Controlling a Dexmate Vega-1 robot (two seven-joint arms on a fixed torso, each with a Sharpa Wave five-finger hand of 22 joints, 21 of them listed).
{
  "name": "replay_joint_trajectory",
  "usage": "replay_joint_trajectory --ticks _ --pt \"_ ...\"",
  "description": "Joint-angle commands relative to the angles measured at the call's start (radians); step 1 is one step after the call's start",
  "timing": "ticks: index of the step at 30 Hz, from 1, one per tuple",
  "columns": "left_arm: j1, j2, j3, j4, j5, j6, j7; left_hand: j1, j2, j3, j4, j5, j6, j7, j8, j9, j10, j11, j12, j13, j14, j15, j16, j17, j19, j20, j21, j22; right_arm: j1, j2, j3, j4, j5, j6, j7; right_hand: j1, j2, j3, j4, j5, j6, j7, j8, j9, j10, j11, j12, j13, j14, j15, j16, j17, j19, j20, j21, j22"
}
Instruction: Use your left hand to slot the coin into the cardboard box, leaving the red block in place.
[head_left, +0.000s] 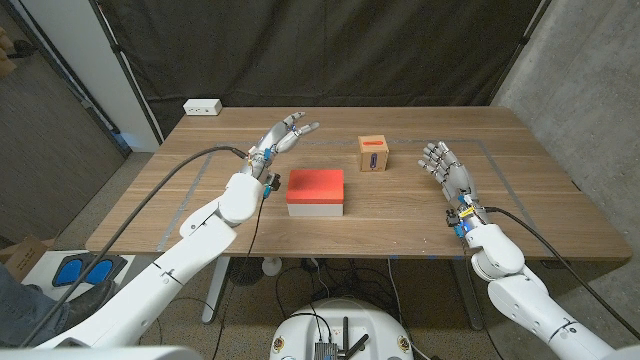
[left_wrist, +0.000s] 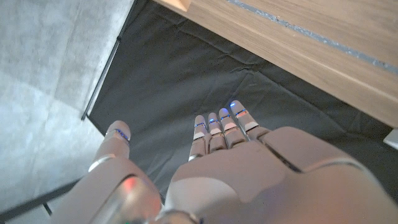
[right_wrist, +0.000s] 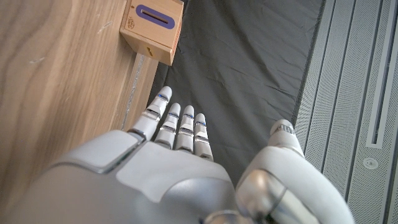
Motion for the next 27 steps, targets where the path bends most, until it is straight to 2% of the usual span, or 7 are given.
replay_joint_trajectory --ticks 1,2,6,11,15,20,27 --pt "0.035 -0.041 -0.025 0.156 -0.397 -0.376 -0.008 -0.009 -0.002 -0.003 -0.003 -0.002 -0.007 0.006 -0.002 0.000 0.002 -0.004 0.003 0.001 0.006 -0.006 0.000 0.002 0.007 -0.066 -0.008 0.002 0.026 0.025 -0.032 0.010 0.032 -0.013 0.013 -0.011 0.000 -0.007 0.001 0.001 0.001 0.027 -0.003 0.004 -0.014 0.015 -0.003 0.000 -0.007 -0.010 -0.002 -0.002 0.002 -0.025 0.002 0.002" --pt "0.037 -0.047 -0.022 0.164 -0.409 -0.383 -0.008 -0.009 -0.002 -0.003 -0.003 -0.002 -0.008 0.006 -0.002 -0.001 0.001 -0.003 0.003 0.001 0.005 -0.004 0.000 0.001 0.006 -0.068 -0.010 0.002 0.026 0.024 -0.033 0.011 0.030 -0.013 0.013 -0.012 -0.001 -0.008 0.001 0.001 -0.003 0.043 -0.004 0.004 -0.017 0.014 -0.003 -0.001 -0.007 -0.011 -0.002 -0.002 0.002 -0.029 0.003 0.002" --pt "0.048 -0.067 -0.012 0.187 -0.437 -0.396 0.011 -0.010 -0.002 -0.004 -0.005 -0.002 -0.012 0.009 -0.003 -0.001 -0.005 0.000 0.001 0.000 -0.001 -0.001 -0.003 0.001 0.005 -0.065 -0.015 0.002 0.029 0.018 -0.036 0.019 0.015 -0.012 0.011 -0.012 -0.002 -0.008 0.000 0.001 -0.010 0.057 -0.006 0.003 -0.027 0.016 -0.005 -0.003 -0.017 -0.012 -0.005 -0.003 -0.003 -0.036 0.002 0.002" --pt "0.048 -0.091 0.005 0.225 -0.542 -0.402 -0.035 -0.011 -0.003 -0.005 -0.006 -0.002 -0.011 0.011 -0.001 -0.001 -0.003 -0.002 0.002 0.000 -0.002 -0.002 -0.004 0.001 0.004 -0.062 -0.021 0.002 0.039 0.013 -0.040 0.045 0.021 -0.005 0.034 -0.013 -0.002 -0.009 0.000 0.001 -0.016 0.056 -0.008 0.003 -0.040 0.016 -0.007 -0.004 -0.030 -0.012 -0.009 -0.005 -0.020 -0.036 -0.002 0.001" --pt "0.049 -0.103 0.022 0.251 -0.582 -0.403 -0.050 -0.013 -0.002 -0.006 -0.008 -0.002 -0.006 0.013 0.001 -0.002 0.002 0.000 0.004 0.000 0.004 -0.003 -0.001 0.001 0.007 -0.060 -0.024 0.002 0.042 0.017 -0.040 0.061 0.030 0.006 0.041 -0.014 -0.002 -0.009 0.000 0.001 -0.017 0.053 -0.008 0.003 -0.040 0.017 -0.006 -0.005 -0.032 -0.012 -0.009 -0.005 -0.020 -0.035 -0.002 0.001" --pt "0.050 -0.111 0.033 0.264 -0.589 -0.426 -0.045 -0.013 -0.002 -0.006 -0.009 -0.002 -0.001 0.013 0.003 -0.002 0.007 0.004 0.005 0.000 0.008 -0.001 0.000 0.000 0.011 -0.056 -0.028 0.002 0.039 0.016 -0.037 0.066 0.039 0.007 0.042 -0.014 -0.002 -0.009 0.000 0.001 -0.017 0.053 -0.007 0.003 -0.040 0.016 -0.006 -0.005 -0.032 -0.012 -0.008 -0.005 -0.021 -0.036 -0.001 0.001" --pt "0.054 -0.099 0.035 0.247 -0.572 -0.421 -0.016 -0.013 0.000 -0.006 -0.010 -0.002 0.003 0.014 0.005 -0.002 0.011 0.004 0.006 0.000 0.009 -0.001 0.000 0.000 0.012 -0.055 -0.033 0.003 0.040 0.019 -0.037 0.068 0.040 0.014 0.042 -0.014 -0.002 -0.010 0.000 0.001 -0.016 0.052 -0.006 0.002 -0.038 0.015 -0.004 -0.006 -0.027 -0.012 -0.006 -0.006 -0.022 -0.035 0.000 0.001"
